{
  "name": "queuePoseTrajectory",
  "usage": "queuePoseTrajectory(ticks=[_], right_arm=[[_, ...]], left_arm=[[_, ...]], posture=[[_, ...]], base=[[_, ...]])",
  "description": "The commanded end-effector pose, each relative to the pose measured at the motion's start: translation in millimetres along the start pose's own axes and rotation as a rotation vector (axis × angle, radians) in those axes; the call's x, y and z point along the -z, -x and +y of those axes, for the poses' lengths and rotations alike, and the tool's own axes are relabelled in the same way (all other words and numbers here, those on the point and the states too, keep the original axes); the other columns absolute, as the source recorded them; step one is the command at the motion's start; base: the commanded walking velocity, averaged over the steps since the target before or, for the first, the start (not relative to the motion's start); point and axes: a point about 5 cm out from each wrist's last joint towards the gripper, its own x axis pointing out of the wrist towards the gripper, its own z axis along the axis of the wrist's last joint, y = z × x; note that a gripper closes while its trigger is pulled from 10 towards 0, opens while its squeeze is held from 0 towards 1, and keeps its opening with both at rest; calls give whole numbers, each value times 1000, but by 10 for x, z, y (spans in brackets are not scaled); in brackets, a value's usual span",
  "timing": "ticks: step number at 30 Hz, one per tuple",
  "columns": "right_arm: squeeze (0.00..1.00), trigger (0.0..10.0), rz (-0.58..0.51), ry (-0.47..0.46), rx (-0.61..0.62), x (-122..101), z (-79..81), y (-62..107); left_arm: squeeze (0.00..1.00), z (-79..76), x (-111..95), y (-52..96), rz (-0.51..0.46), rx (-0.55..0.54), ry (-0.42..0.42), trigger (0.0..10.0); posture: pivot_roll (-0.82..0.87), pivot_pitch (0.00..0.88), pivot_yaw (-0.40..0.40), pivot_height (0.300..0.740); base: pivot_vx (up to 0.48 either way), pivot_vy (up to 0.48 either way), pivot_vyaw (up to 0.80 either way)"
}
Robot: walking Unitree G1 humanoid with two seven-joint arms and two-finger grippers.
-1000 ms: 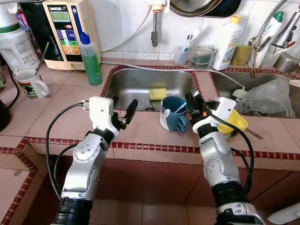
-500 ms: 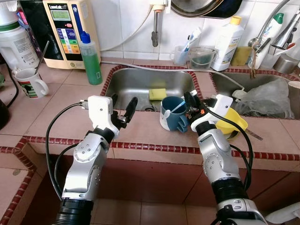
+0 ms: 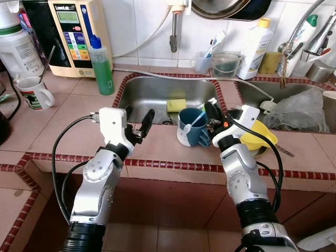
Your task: Kitchen organization
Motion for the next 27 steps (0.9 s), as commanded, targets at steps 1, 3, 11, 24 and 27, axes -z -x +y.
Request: queuePoseTrajectory(ticks=[1,3,11,24,27], right_arm=[[0,10000,-34,-6,-11,-102,34,-37],[0,10000,-40,-26,-20,-125,59,-50],[0,10000,-49,3,-52,-198,142,-78],[0,10000,-95,37,-150,-456,357,-126],[0,10000,-110,35,-174,-531,413,-134]], left_arm=[[0,-7,-22,9,-3,-1,3,10000],[0,-8,-22,7,-3,-1,3,10000],[0,-28,-24,6,-5,0,6,10000],[0,-39,-26,-7,-8,0,14,10000],[0,-44,-27,-10,-9,1,15,10000]], posture=[[-31,1,-5,740],[-29,1,-6,740],[-27,1,-7,740],[-31,0,-8,740],[-31,0,-9,740]], base=[[0,0,0],[0,0,0],[0,0,0],[0,0,0],[0,0,0]])
